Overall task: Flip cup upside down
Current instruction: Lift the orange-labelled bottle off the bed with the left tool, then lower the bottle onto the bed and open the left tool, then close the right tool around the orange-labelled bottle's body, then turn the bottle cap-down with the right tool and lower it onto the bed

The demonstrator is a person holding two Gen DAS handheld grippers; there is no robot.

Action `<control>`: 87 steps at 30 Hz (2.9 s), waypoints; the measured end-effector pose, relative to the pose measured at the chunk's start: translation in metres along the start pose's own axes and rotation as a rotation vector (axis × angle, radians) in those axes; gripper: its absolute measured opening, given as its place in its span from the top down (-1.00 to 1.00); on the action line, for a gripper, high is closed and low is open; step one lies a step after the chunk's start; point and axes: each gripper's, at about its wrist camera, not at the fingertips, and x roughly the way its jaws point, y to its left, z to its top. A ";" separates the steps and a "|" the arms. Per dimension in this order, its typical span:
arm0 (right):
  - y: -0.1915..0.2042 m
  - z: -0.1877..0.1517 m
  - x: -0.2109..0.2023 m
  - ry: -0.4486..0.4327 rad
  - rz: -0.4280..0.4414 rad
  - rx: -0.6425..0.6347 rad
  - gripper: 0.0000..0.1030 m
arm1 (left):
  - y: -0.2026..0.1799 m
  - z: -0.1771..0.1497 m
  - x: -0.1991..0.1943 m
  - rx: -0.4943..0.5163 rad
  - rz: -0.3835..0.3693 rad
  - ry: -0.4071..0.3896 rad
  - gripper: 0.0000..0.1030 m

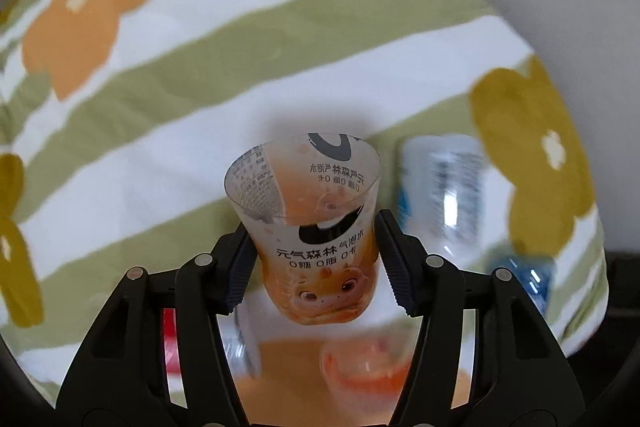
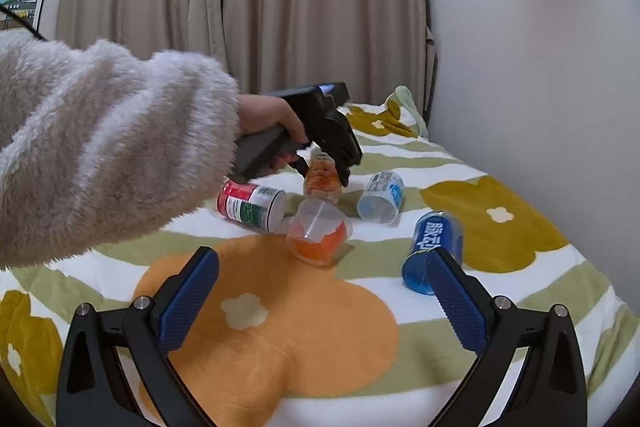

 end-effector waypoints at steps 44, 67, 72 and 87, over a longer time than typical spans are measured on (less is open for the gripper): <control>0.001 0.027 -0.110 0.201 0.110 -0.311 -1.00 | -0.065 -0.264 -0.101 0.682 0.173 0.077 -0.99; 0.149 -0.062 0.131 0.845 0.523 -1.593 -0.09 | 0.097 -0.423 -0.172 -0.103 -0.027 -0.254 -0.99; 0.146 -0.018 0.161 1.024 0.440 -1.227 -0.09 | 0.103 -0.424 -0.178 -0.093 -0.045 -0.287 -0.99; 0.071 0.014 0.246 1.338 0.228 -0.121 -0.11 | 0.108 -0.436 -0.193 -0.113 -0.125 -0.341 -0.99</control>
